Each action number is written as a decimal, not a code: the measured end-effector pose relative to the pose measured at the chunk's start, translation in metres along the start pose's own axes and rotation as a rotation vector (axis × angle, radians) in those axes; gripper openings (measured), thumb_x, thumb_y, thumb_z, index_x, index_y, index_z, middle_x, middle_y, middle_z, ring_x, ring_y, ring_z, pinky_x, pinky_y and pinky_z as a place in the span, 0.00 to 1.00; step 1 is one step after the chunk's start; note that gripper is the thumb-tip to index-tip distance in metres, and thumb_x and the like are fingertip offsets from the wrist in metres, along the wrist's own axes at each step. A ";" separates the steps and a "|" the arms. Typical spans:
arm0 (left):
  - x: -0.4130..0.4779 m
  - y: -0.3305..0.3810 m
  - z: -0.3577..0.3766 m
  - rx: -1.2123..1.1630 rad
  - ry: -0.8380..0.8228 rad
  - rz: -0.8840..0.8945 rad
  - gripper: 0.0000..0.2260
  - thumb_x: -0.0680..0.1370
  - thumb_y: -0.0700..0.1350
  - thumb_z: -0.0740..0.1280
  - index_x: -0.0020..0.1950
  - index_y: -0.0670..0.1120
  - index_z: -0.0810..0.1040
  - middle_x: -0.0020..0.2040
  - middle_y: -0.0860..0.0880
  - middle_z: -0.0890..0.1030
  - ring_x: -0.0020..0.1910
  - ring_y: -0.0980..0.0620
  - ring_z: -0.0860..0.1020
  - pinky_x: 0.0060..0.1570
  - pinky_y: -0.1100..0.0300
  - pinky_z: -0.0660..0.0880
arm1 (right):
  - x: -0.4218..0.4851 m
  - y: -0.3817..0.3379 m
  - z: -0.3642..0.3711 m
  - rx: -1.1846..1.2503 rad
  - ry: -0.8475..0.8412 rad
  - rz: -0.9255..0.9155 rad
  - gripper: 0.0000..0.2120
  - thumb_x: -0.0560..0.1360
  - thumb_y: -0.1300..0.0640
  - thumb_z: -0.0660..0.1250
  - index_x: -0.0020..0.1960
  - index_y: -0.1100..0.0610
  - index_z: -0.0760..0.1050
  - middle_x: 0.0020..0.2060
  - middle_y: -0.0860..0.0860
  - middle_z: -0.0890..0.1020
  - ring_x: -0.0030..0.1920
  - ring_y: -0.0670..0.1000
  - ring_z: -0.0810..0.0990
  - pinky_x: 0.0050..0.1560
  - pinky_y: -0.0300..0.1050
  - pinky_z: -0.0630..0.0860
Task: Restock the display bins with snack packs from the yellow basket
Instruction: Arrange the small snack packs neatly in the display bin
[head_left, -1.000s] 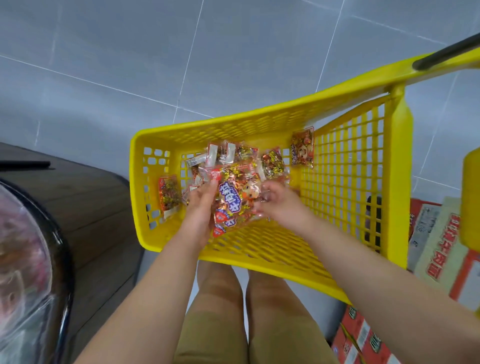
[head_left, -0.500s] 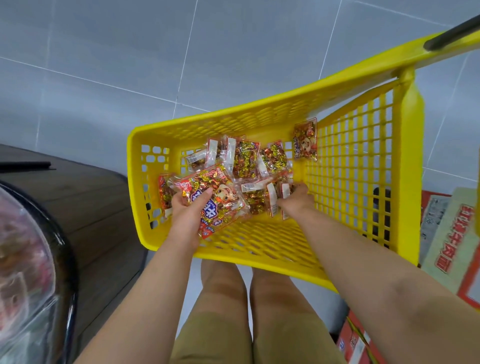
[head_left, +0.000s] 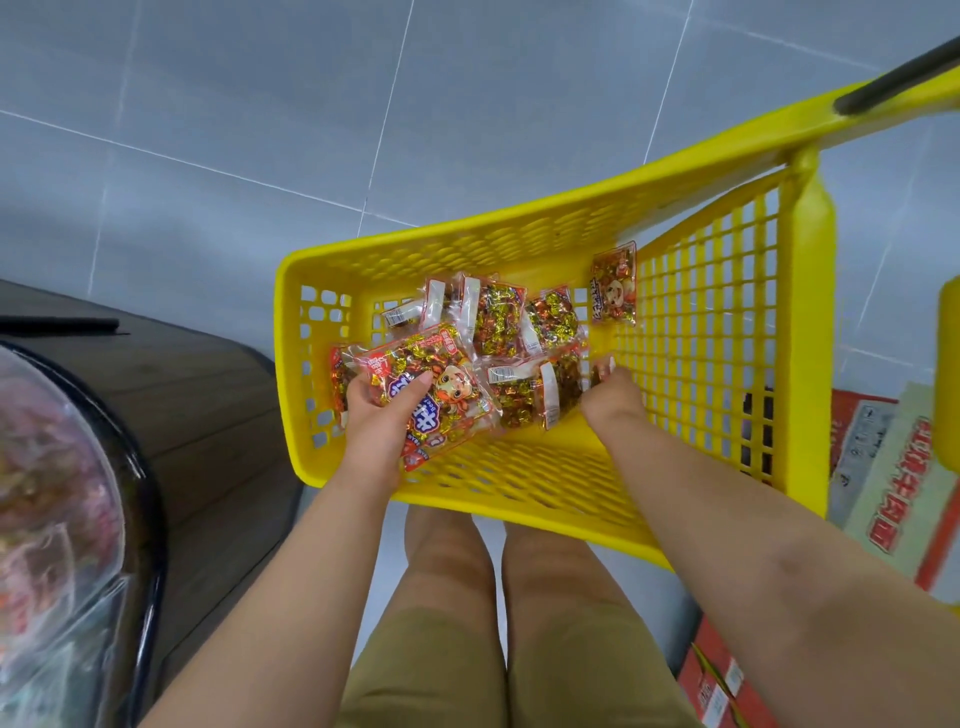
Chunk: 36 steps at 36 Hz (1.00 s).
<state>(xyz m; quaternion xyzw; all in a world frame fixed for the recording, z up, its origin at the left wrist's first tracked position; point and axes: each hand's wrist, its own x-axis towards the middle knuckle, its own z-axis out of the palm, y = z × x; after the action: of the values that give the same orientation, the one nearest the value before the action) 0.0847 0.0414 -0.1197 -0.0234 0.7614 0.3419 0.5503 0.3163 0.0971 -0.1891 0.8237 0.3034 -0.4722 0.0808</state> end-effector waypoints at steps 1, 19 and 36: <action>-0.005 0.004 -0.002 -0.015 -0.003 0.006 0.36 0.70 0.47 0.77 0.74 0.51 0.63 0.68 0.48 0.74 0.61 0.44 0.78 0.56 0.42 0.78 | -0.006 -0.002 -0.007 0.001 0.014 -0.025 0.18 0.77 0.65 0.59 0.67 0.64 0.64 0.66 0.61 0.72 0.66 0.61 0.71 0.60 0.49 0.69; -0.145 0.077 -0.111 -0.414 0.103 0.249 0.23 0.75 0.40 0.72 0.68 0.44 0.68 0.55 0.41 0.82 0.47 0.43 0.83 0.41 0.49 0.81 | -0.228 -0.095 -0.084 0.840 -0.588 -0.352 0.03 0.76 0.59 0.65 0.49 0.55 0.74 0.37 0.51 0.84 0.36 0.47 0.82 0.36 0.43 0.76; -0.204 0.039 -0.397 -0.544 0.381 0.390 0.37 0.68 0.48 0.79 0.72 0.47 0.65 0.67 0.43 0.74 0.63 0.42 0.76 0.62 0.41 0.73 | -0.472 -0.154 0.129 0.532 -1.023 -0.517 0.06 0.76 0.64 0.62 0.49 0.57 0.78 0.35 0.51 0.85 0.34 0.47 0.83 0.31 0.38 0.78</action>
<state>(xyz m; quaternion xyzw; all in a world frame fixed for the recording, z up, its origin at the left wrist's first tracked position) -0.1778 -0.2148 0.1376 -0.0863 0.7216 0.6193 0.2971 -0.0409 -0.0335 0.1551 0.3853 0.2878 -0.8700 -0.1087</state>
